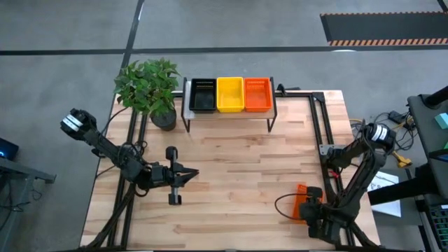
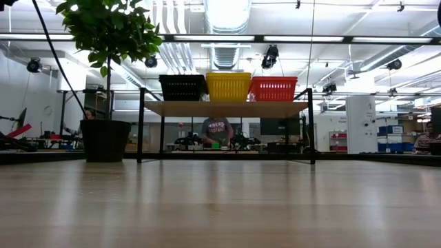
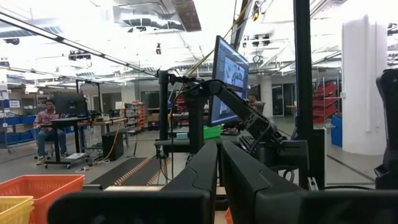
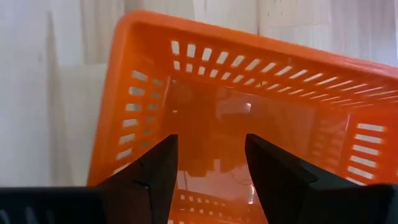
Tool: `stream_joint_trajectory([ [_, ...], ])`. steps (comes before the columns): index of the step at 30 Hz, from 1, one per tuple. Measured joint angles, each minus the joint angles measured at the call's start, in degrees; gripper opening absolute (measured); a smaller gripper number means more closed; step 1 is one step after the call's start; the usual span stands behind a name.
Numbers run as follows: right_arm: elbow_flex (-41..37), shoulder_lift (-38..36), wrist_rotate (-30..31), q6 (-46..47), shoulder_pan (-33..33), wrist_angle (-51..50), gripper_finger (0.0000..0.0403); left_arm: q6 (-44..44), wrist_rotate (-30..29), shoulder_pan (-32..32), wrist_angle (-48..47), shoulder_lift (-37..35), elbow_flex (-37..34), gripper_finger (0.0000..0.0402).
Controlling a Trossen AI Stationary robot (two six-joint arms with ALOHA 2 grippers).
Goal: Stack baskets on shelf by color
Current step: Stack the orange bin on top of the other orange bins on the shelf
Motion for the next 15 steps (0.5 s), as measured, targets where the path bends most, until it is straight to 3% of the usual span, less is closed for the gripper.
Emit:
stream_joint_trajectory([
  [9, 0.03, 0.27, 0.01, 0.0, 0.0, -0.25, 0.0178, 0.84, 0.0, 0.0, -0.03, 0.0, -0.02, 0.0008],
  [15, 2.88, -3.86, -2.49, 4.01, -0.52, -7.49, 0.0178, 2.81, 0.0, 0.11, 0.97, 0.0, -0.02, 0.0008],
])
